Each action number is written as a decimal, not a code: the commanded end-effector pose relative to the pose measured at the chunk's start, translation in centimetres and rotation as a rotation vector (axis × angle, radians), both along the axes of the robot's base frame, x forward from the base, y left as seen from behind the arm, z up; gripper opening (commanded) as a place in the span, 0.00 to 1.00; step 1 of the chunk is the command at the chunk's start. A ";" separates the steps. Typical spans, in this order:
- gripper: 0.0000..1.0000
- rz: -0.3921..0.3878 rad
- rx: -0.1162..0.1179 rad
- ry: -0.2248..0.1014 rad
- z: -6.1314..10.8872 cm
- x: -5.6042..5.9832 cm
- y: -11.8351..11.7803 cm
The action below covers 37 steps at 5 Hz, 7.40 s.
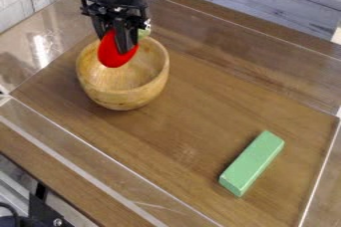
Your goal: Move the red object to the left side of the table
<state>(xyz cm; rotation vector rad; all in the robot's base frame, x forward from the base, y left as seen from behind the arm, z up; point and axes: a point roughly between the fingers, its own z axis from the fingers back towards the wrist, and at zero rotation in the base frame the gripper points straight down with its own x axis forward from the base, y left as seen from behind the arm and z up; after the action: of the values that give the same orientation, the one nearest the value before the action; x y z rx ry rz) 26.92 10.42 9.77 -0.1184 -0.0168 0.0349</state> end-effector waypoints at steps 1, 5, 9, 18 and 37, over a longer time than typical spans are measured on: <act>0.00 -0.031 0.001 -0.038 1.4 0.2 -0.6; 0.00 -0.057 -0.071 -0.023 0.5 1.6 -2.8; 0.00 0.045 -0.110 -0.071 3.5 -0.5 -1.5; 0.00 -0.059 -0.142 0.041 7.5 -7.4 1.8; 1.00 0.184 -0.162 -0.027 4.9 -2.5 0.5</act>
<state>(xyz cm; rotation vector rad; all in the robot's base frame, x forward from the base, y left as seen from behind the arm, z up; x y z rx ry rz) 23.99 10.43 13.53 -0.3031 -0.0106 0.2280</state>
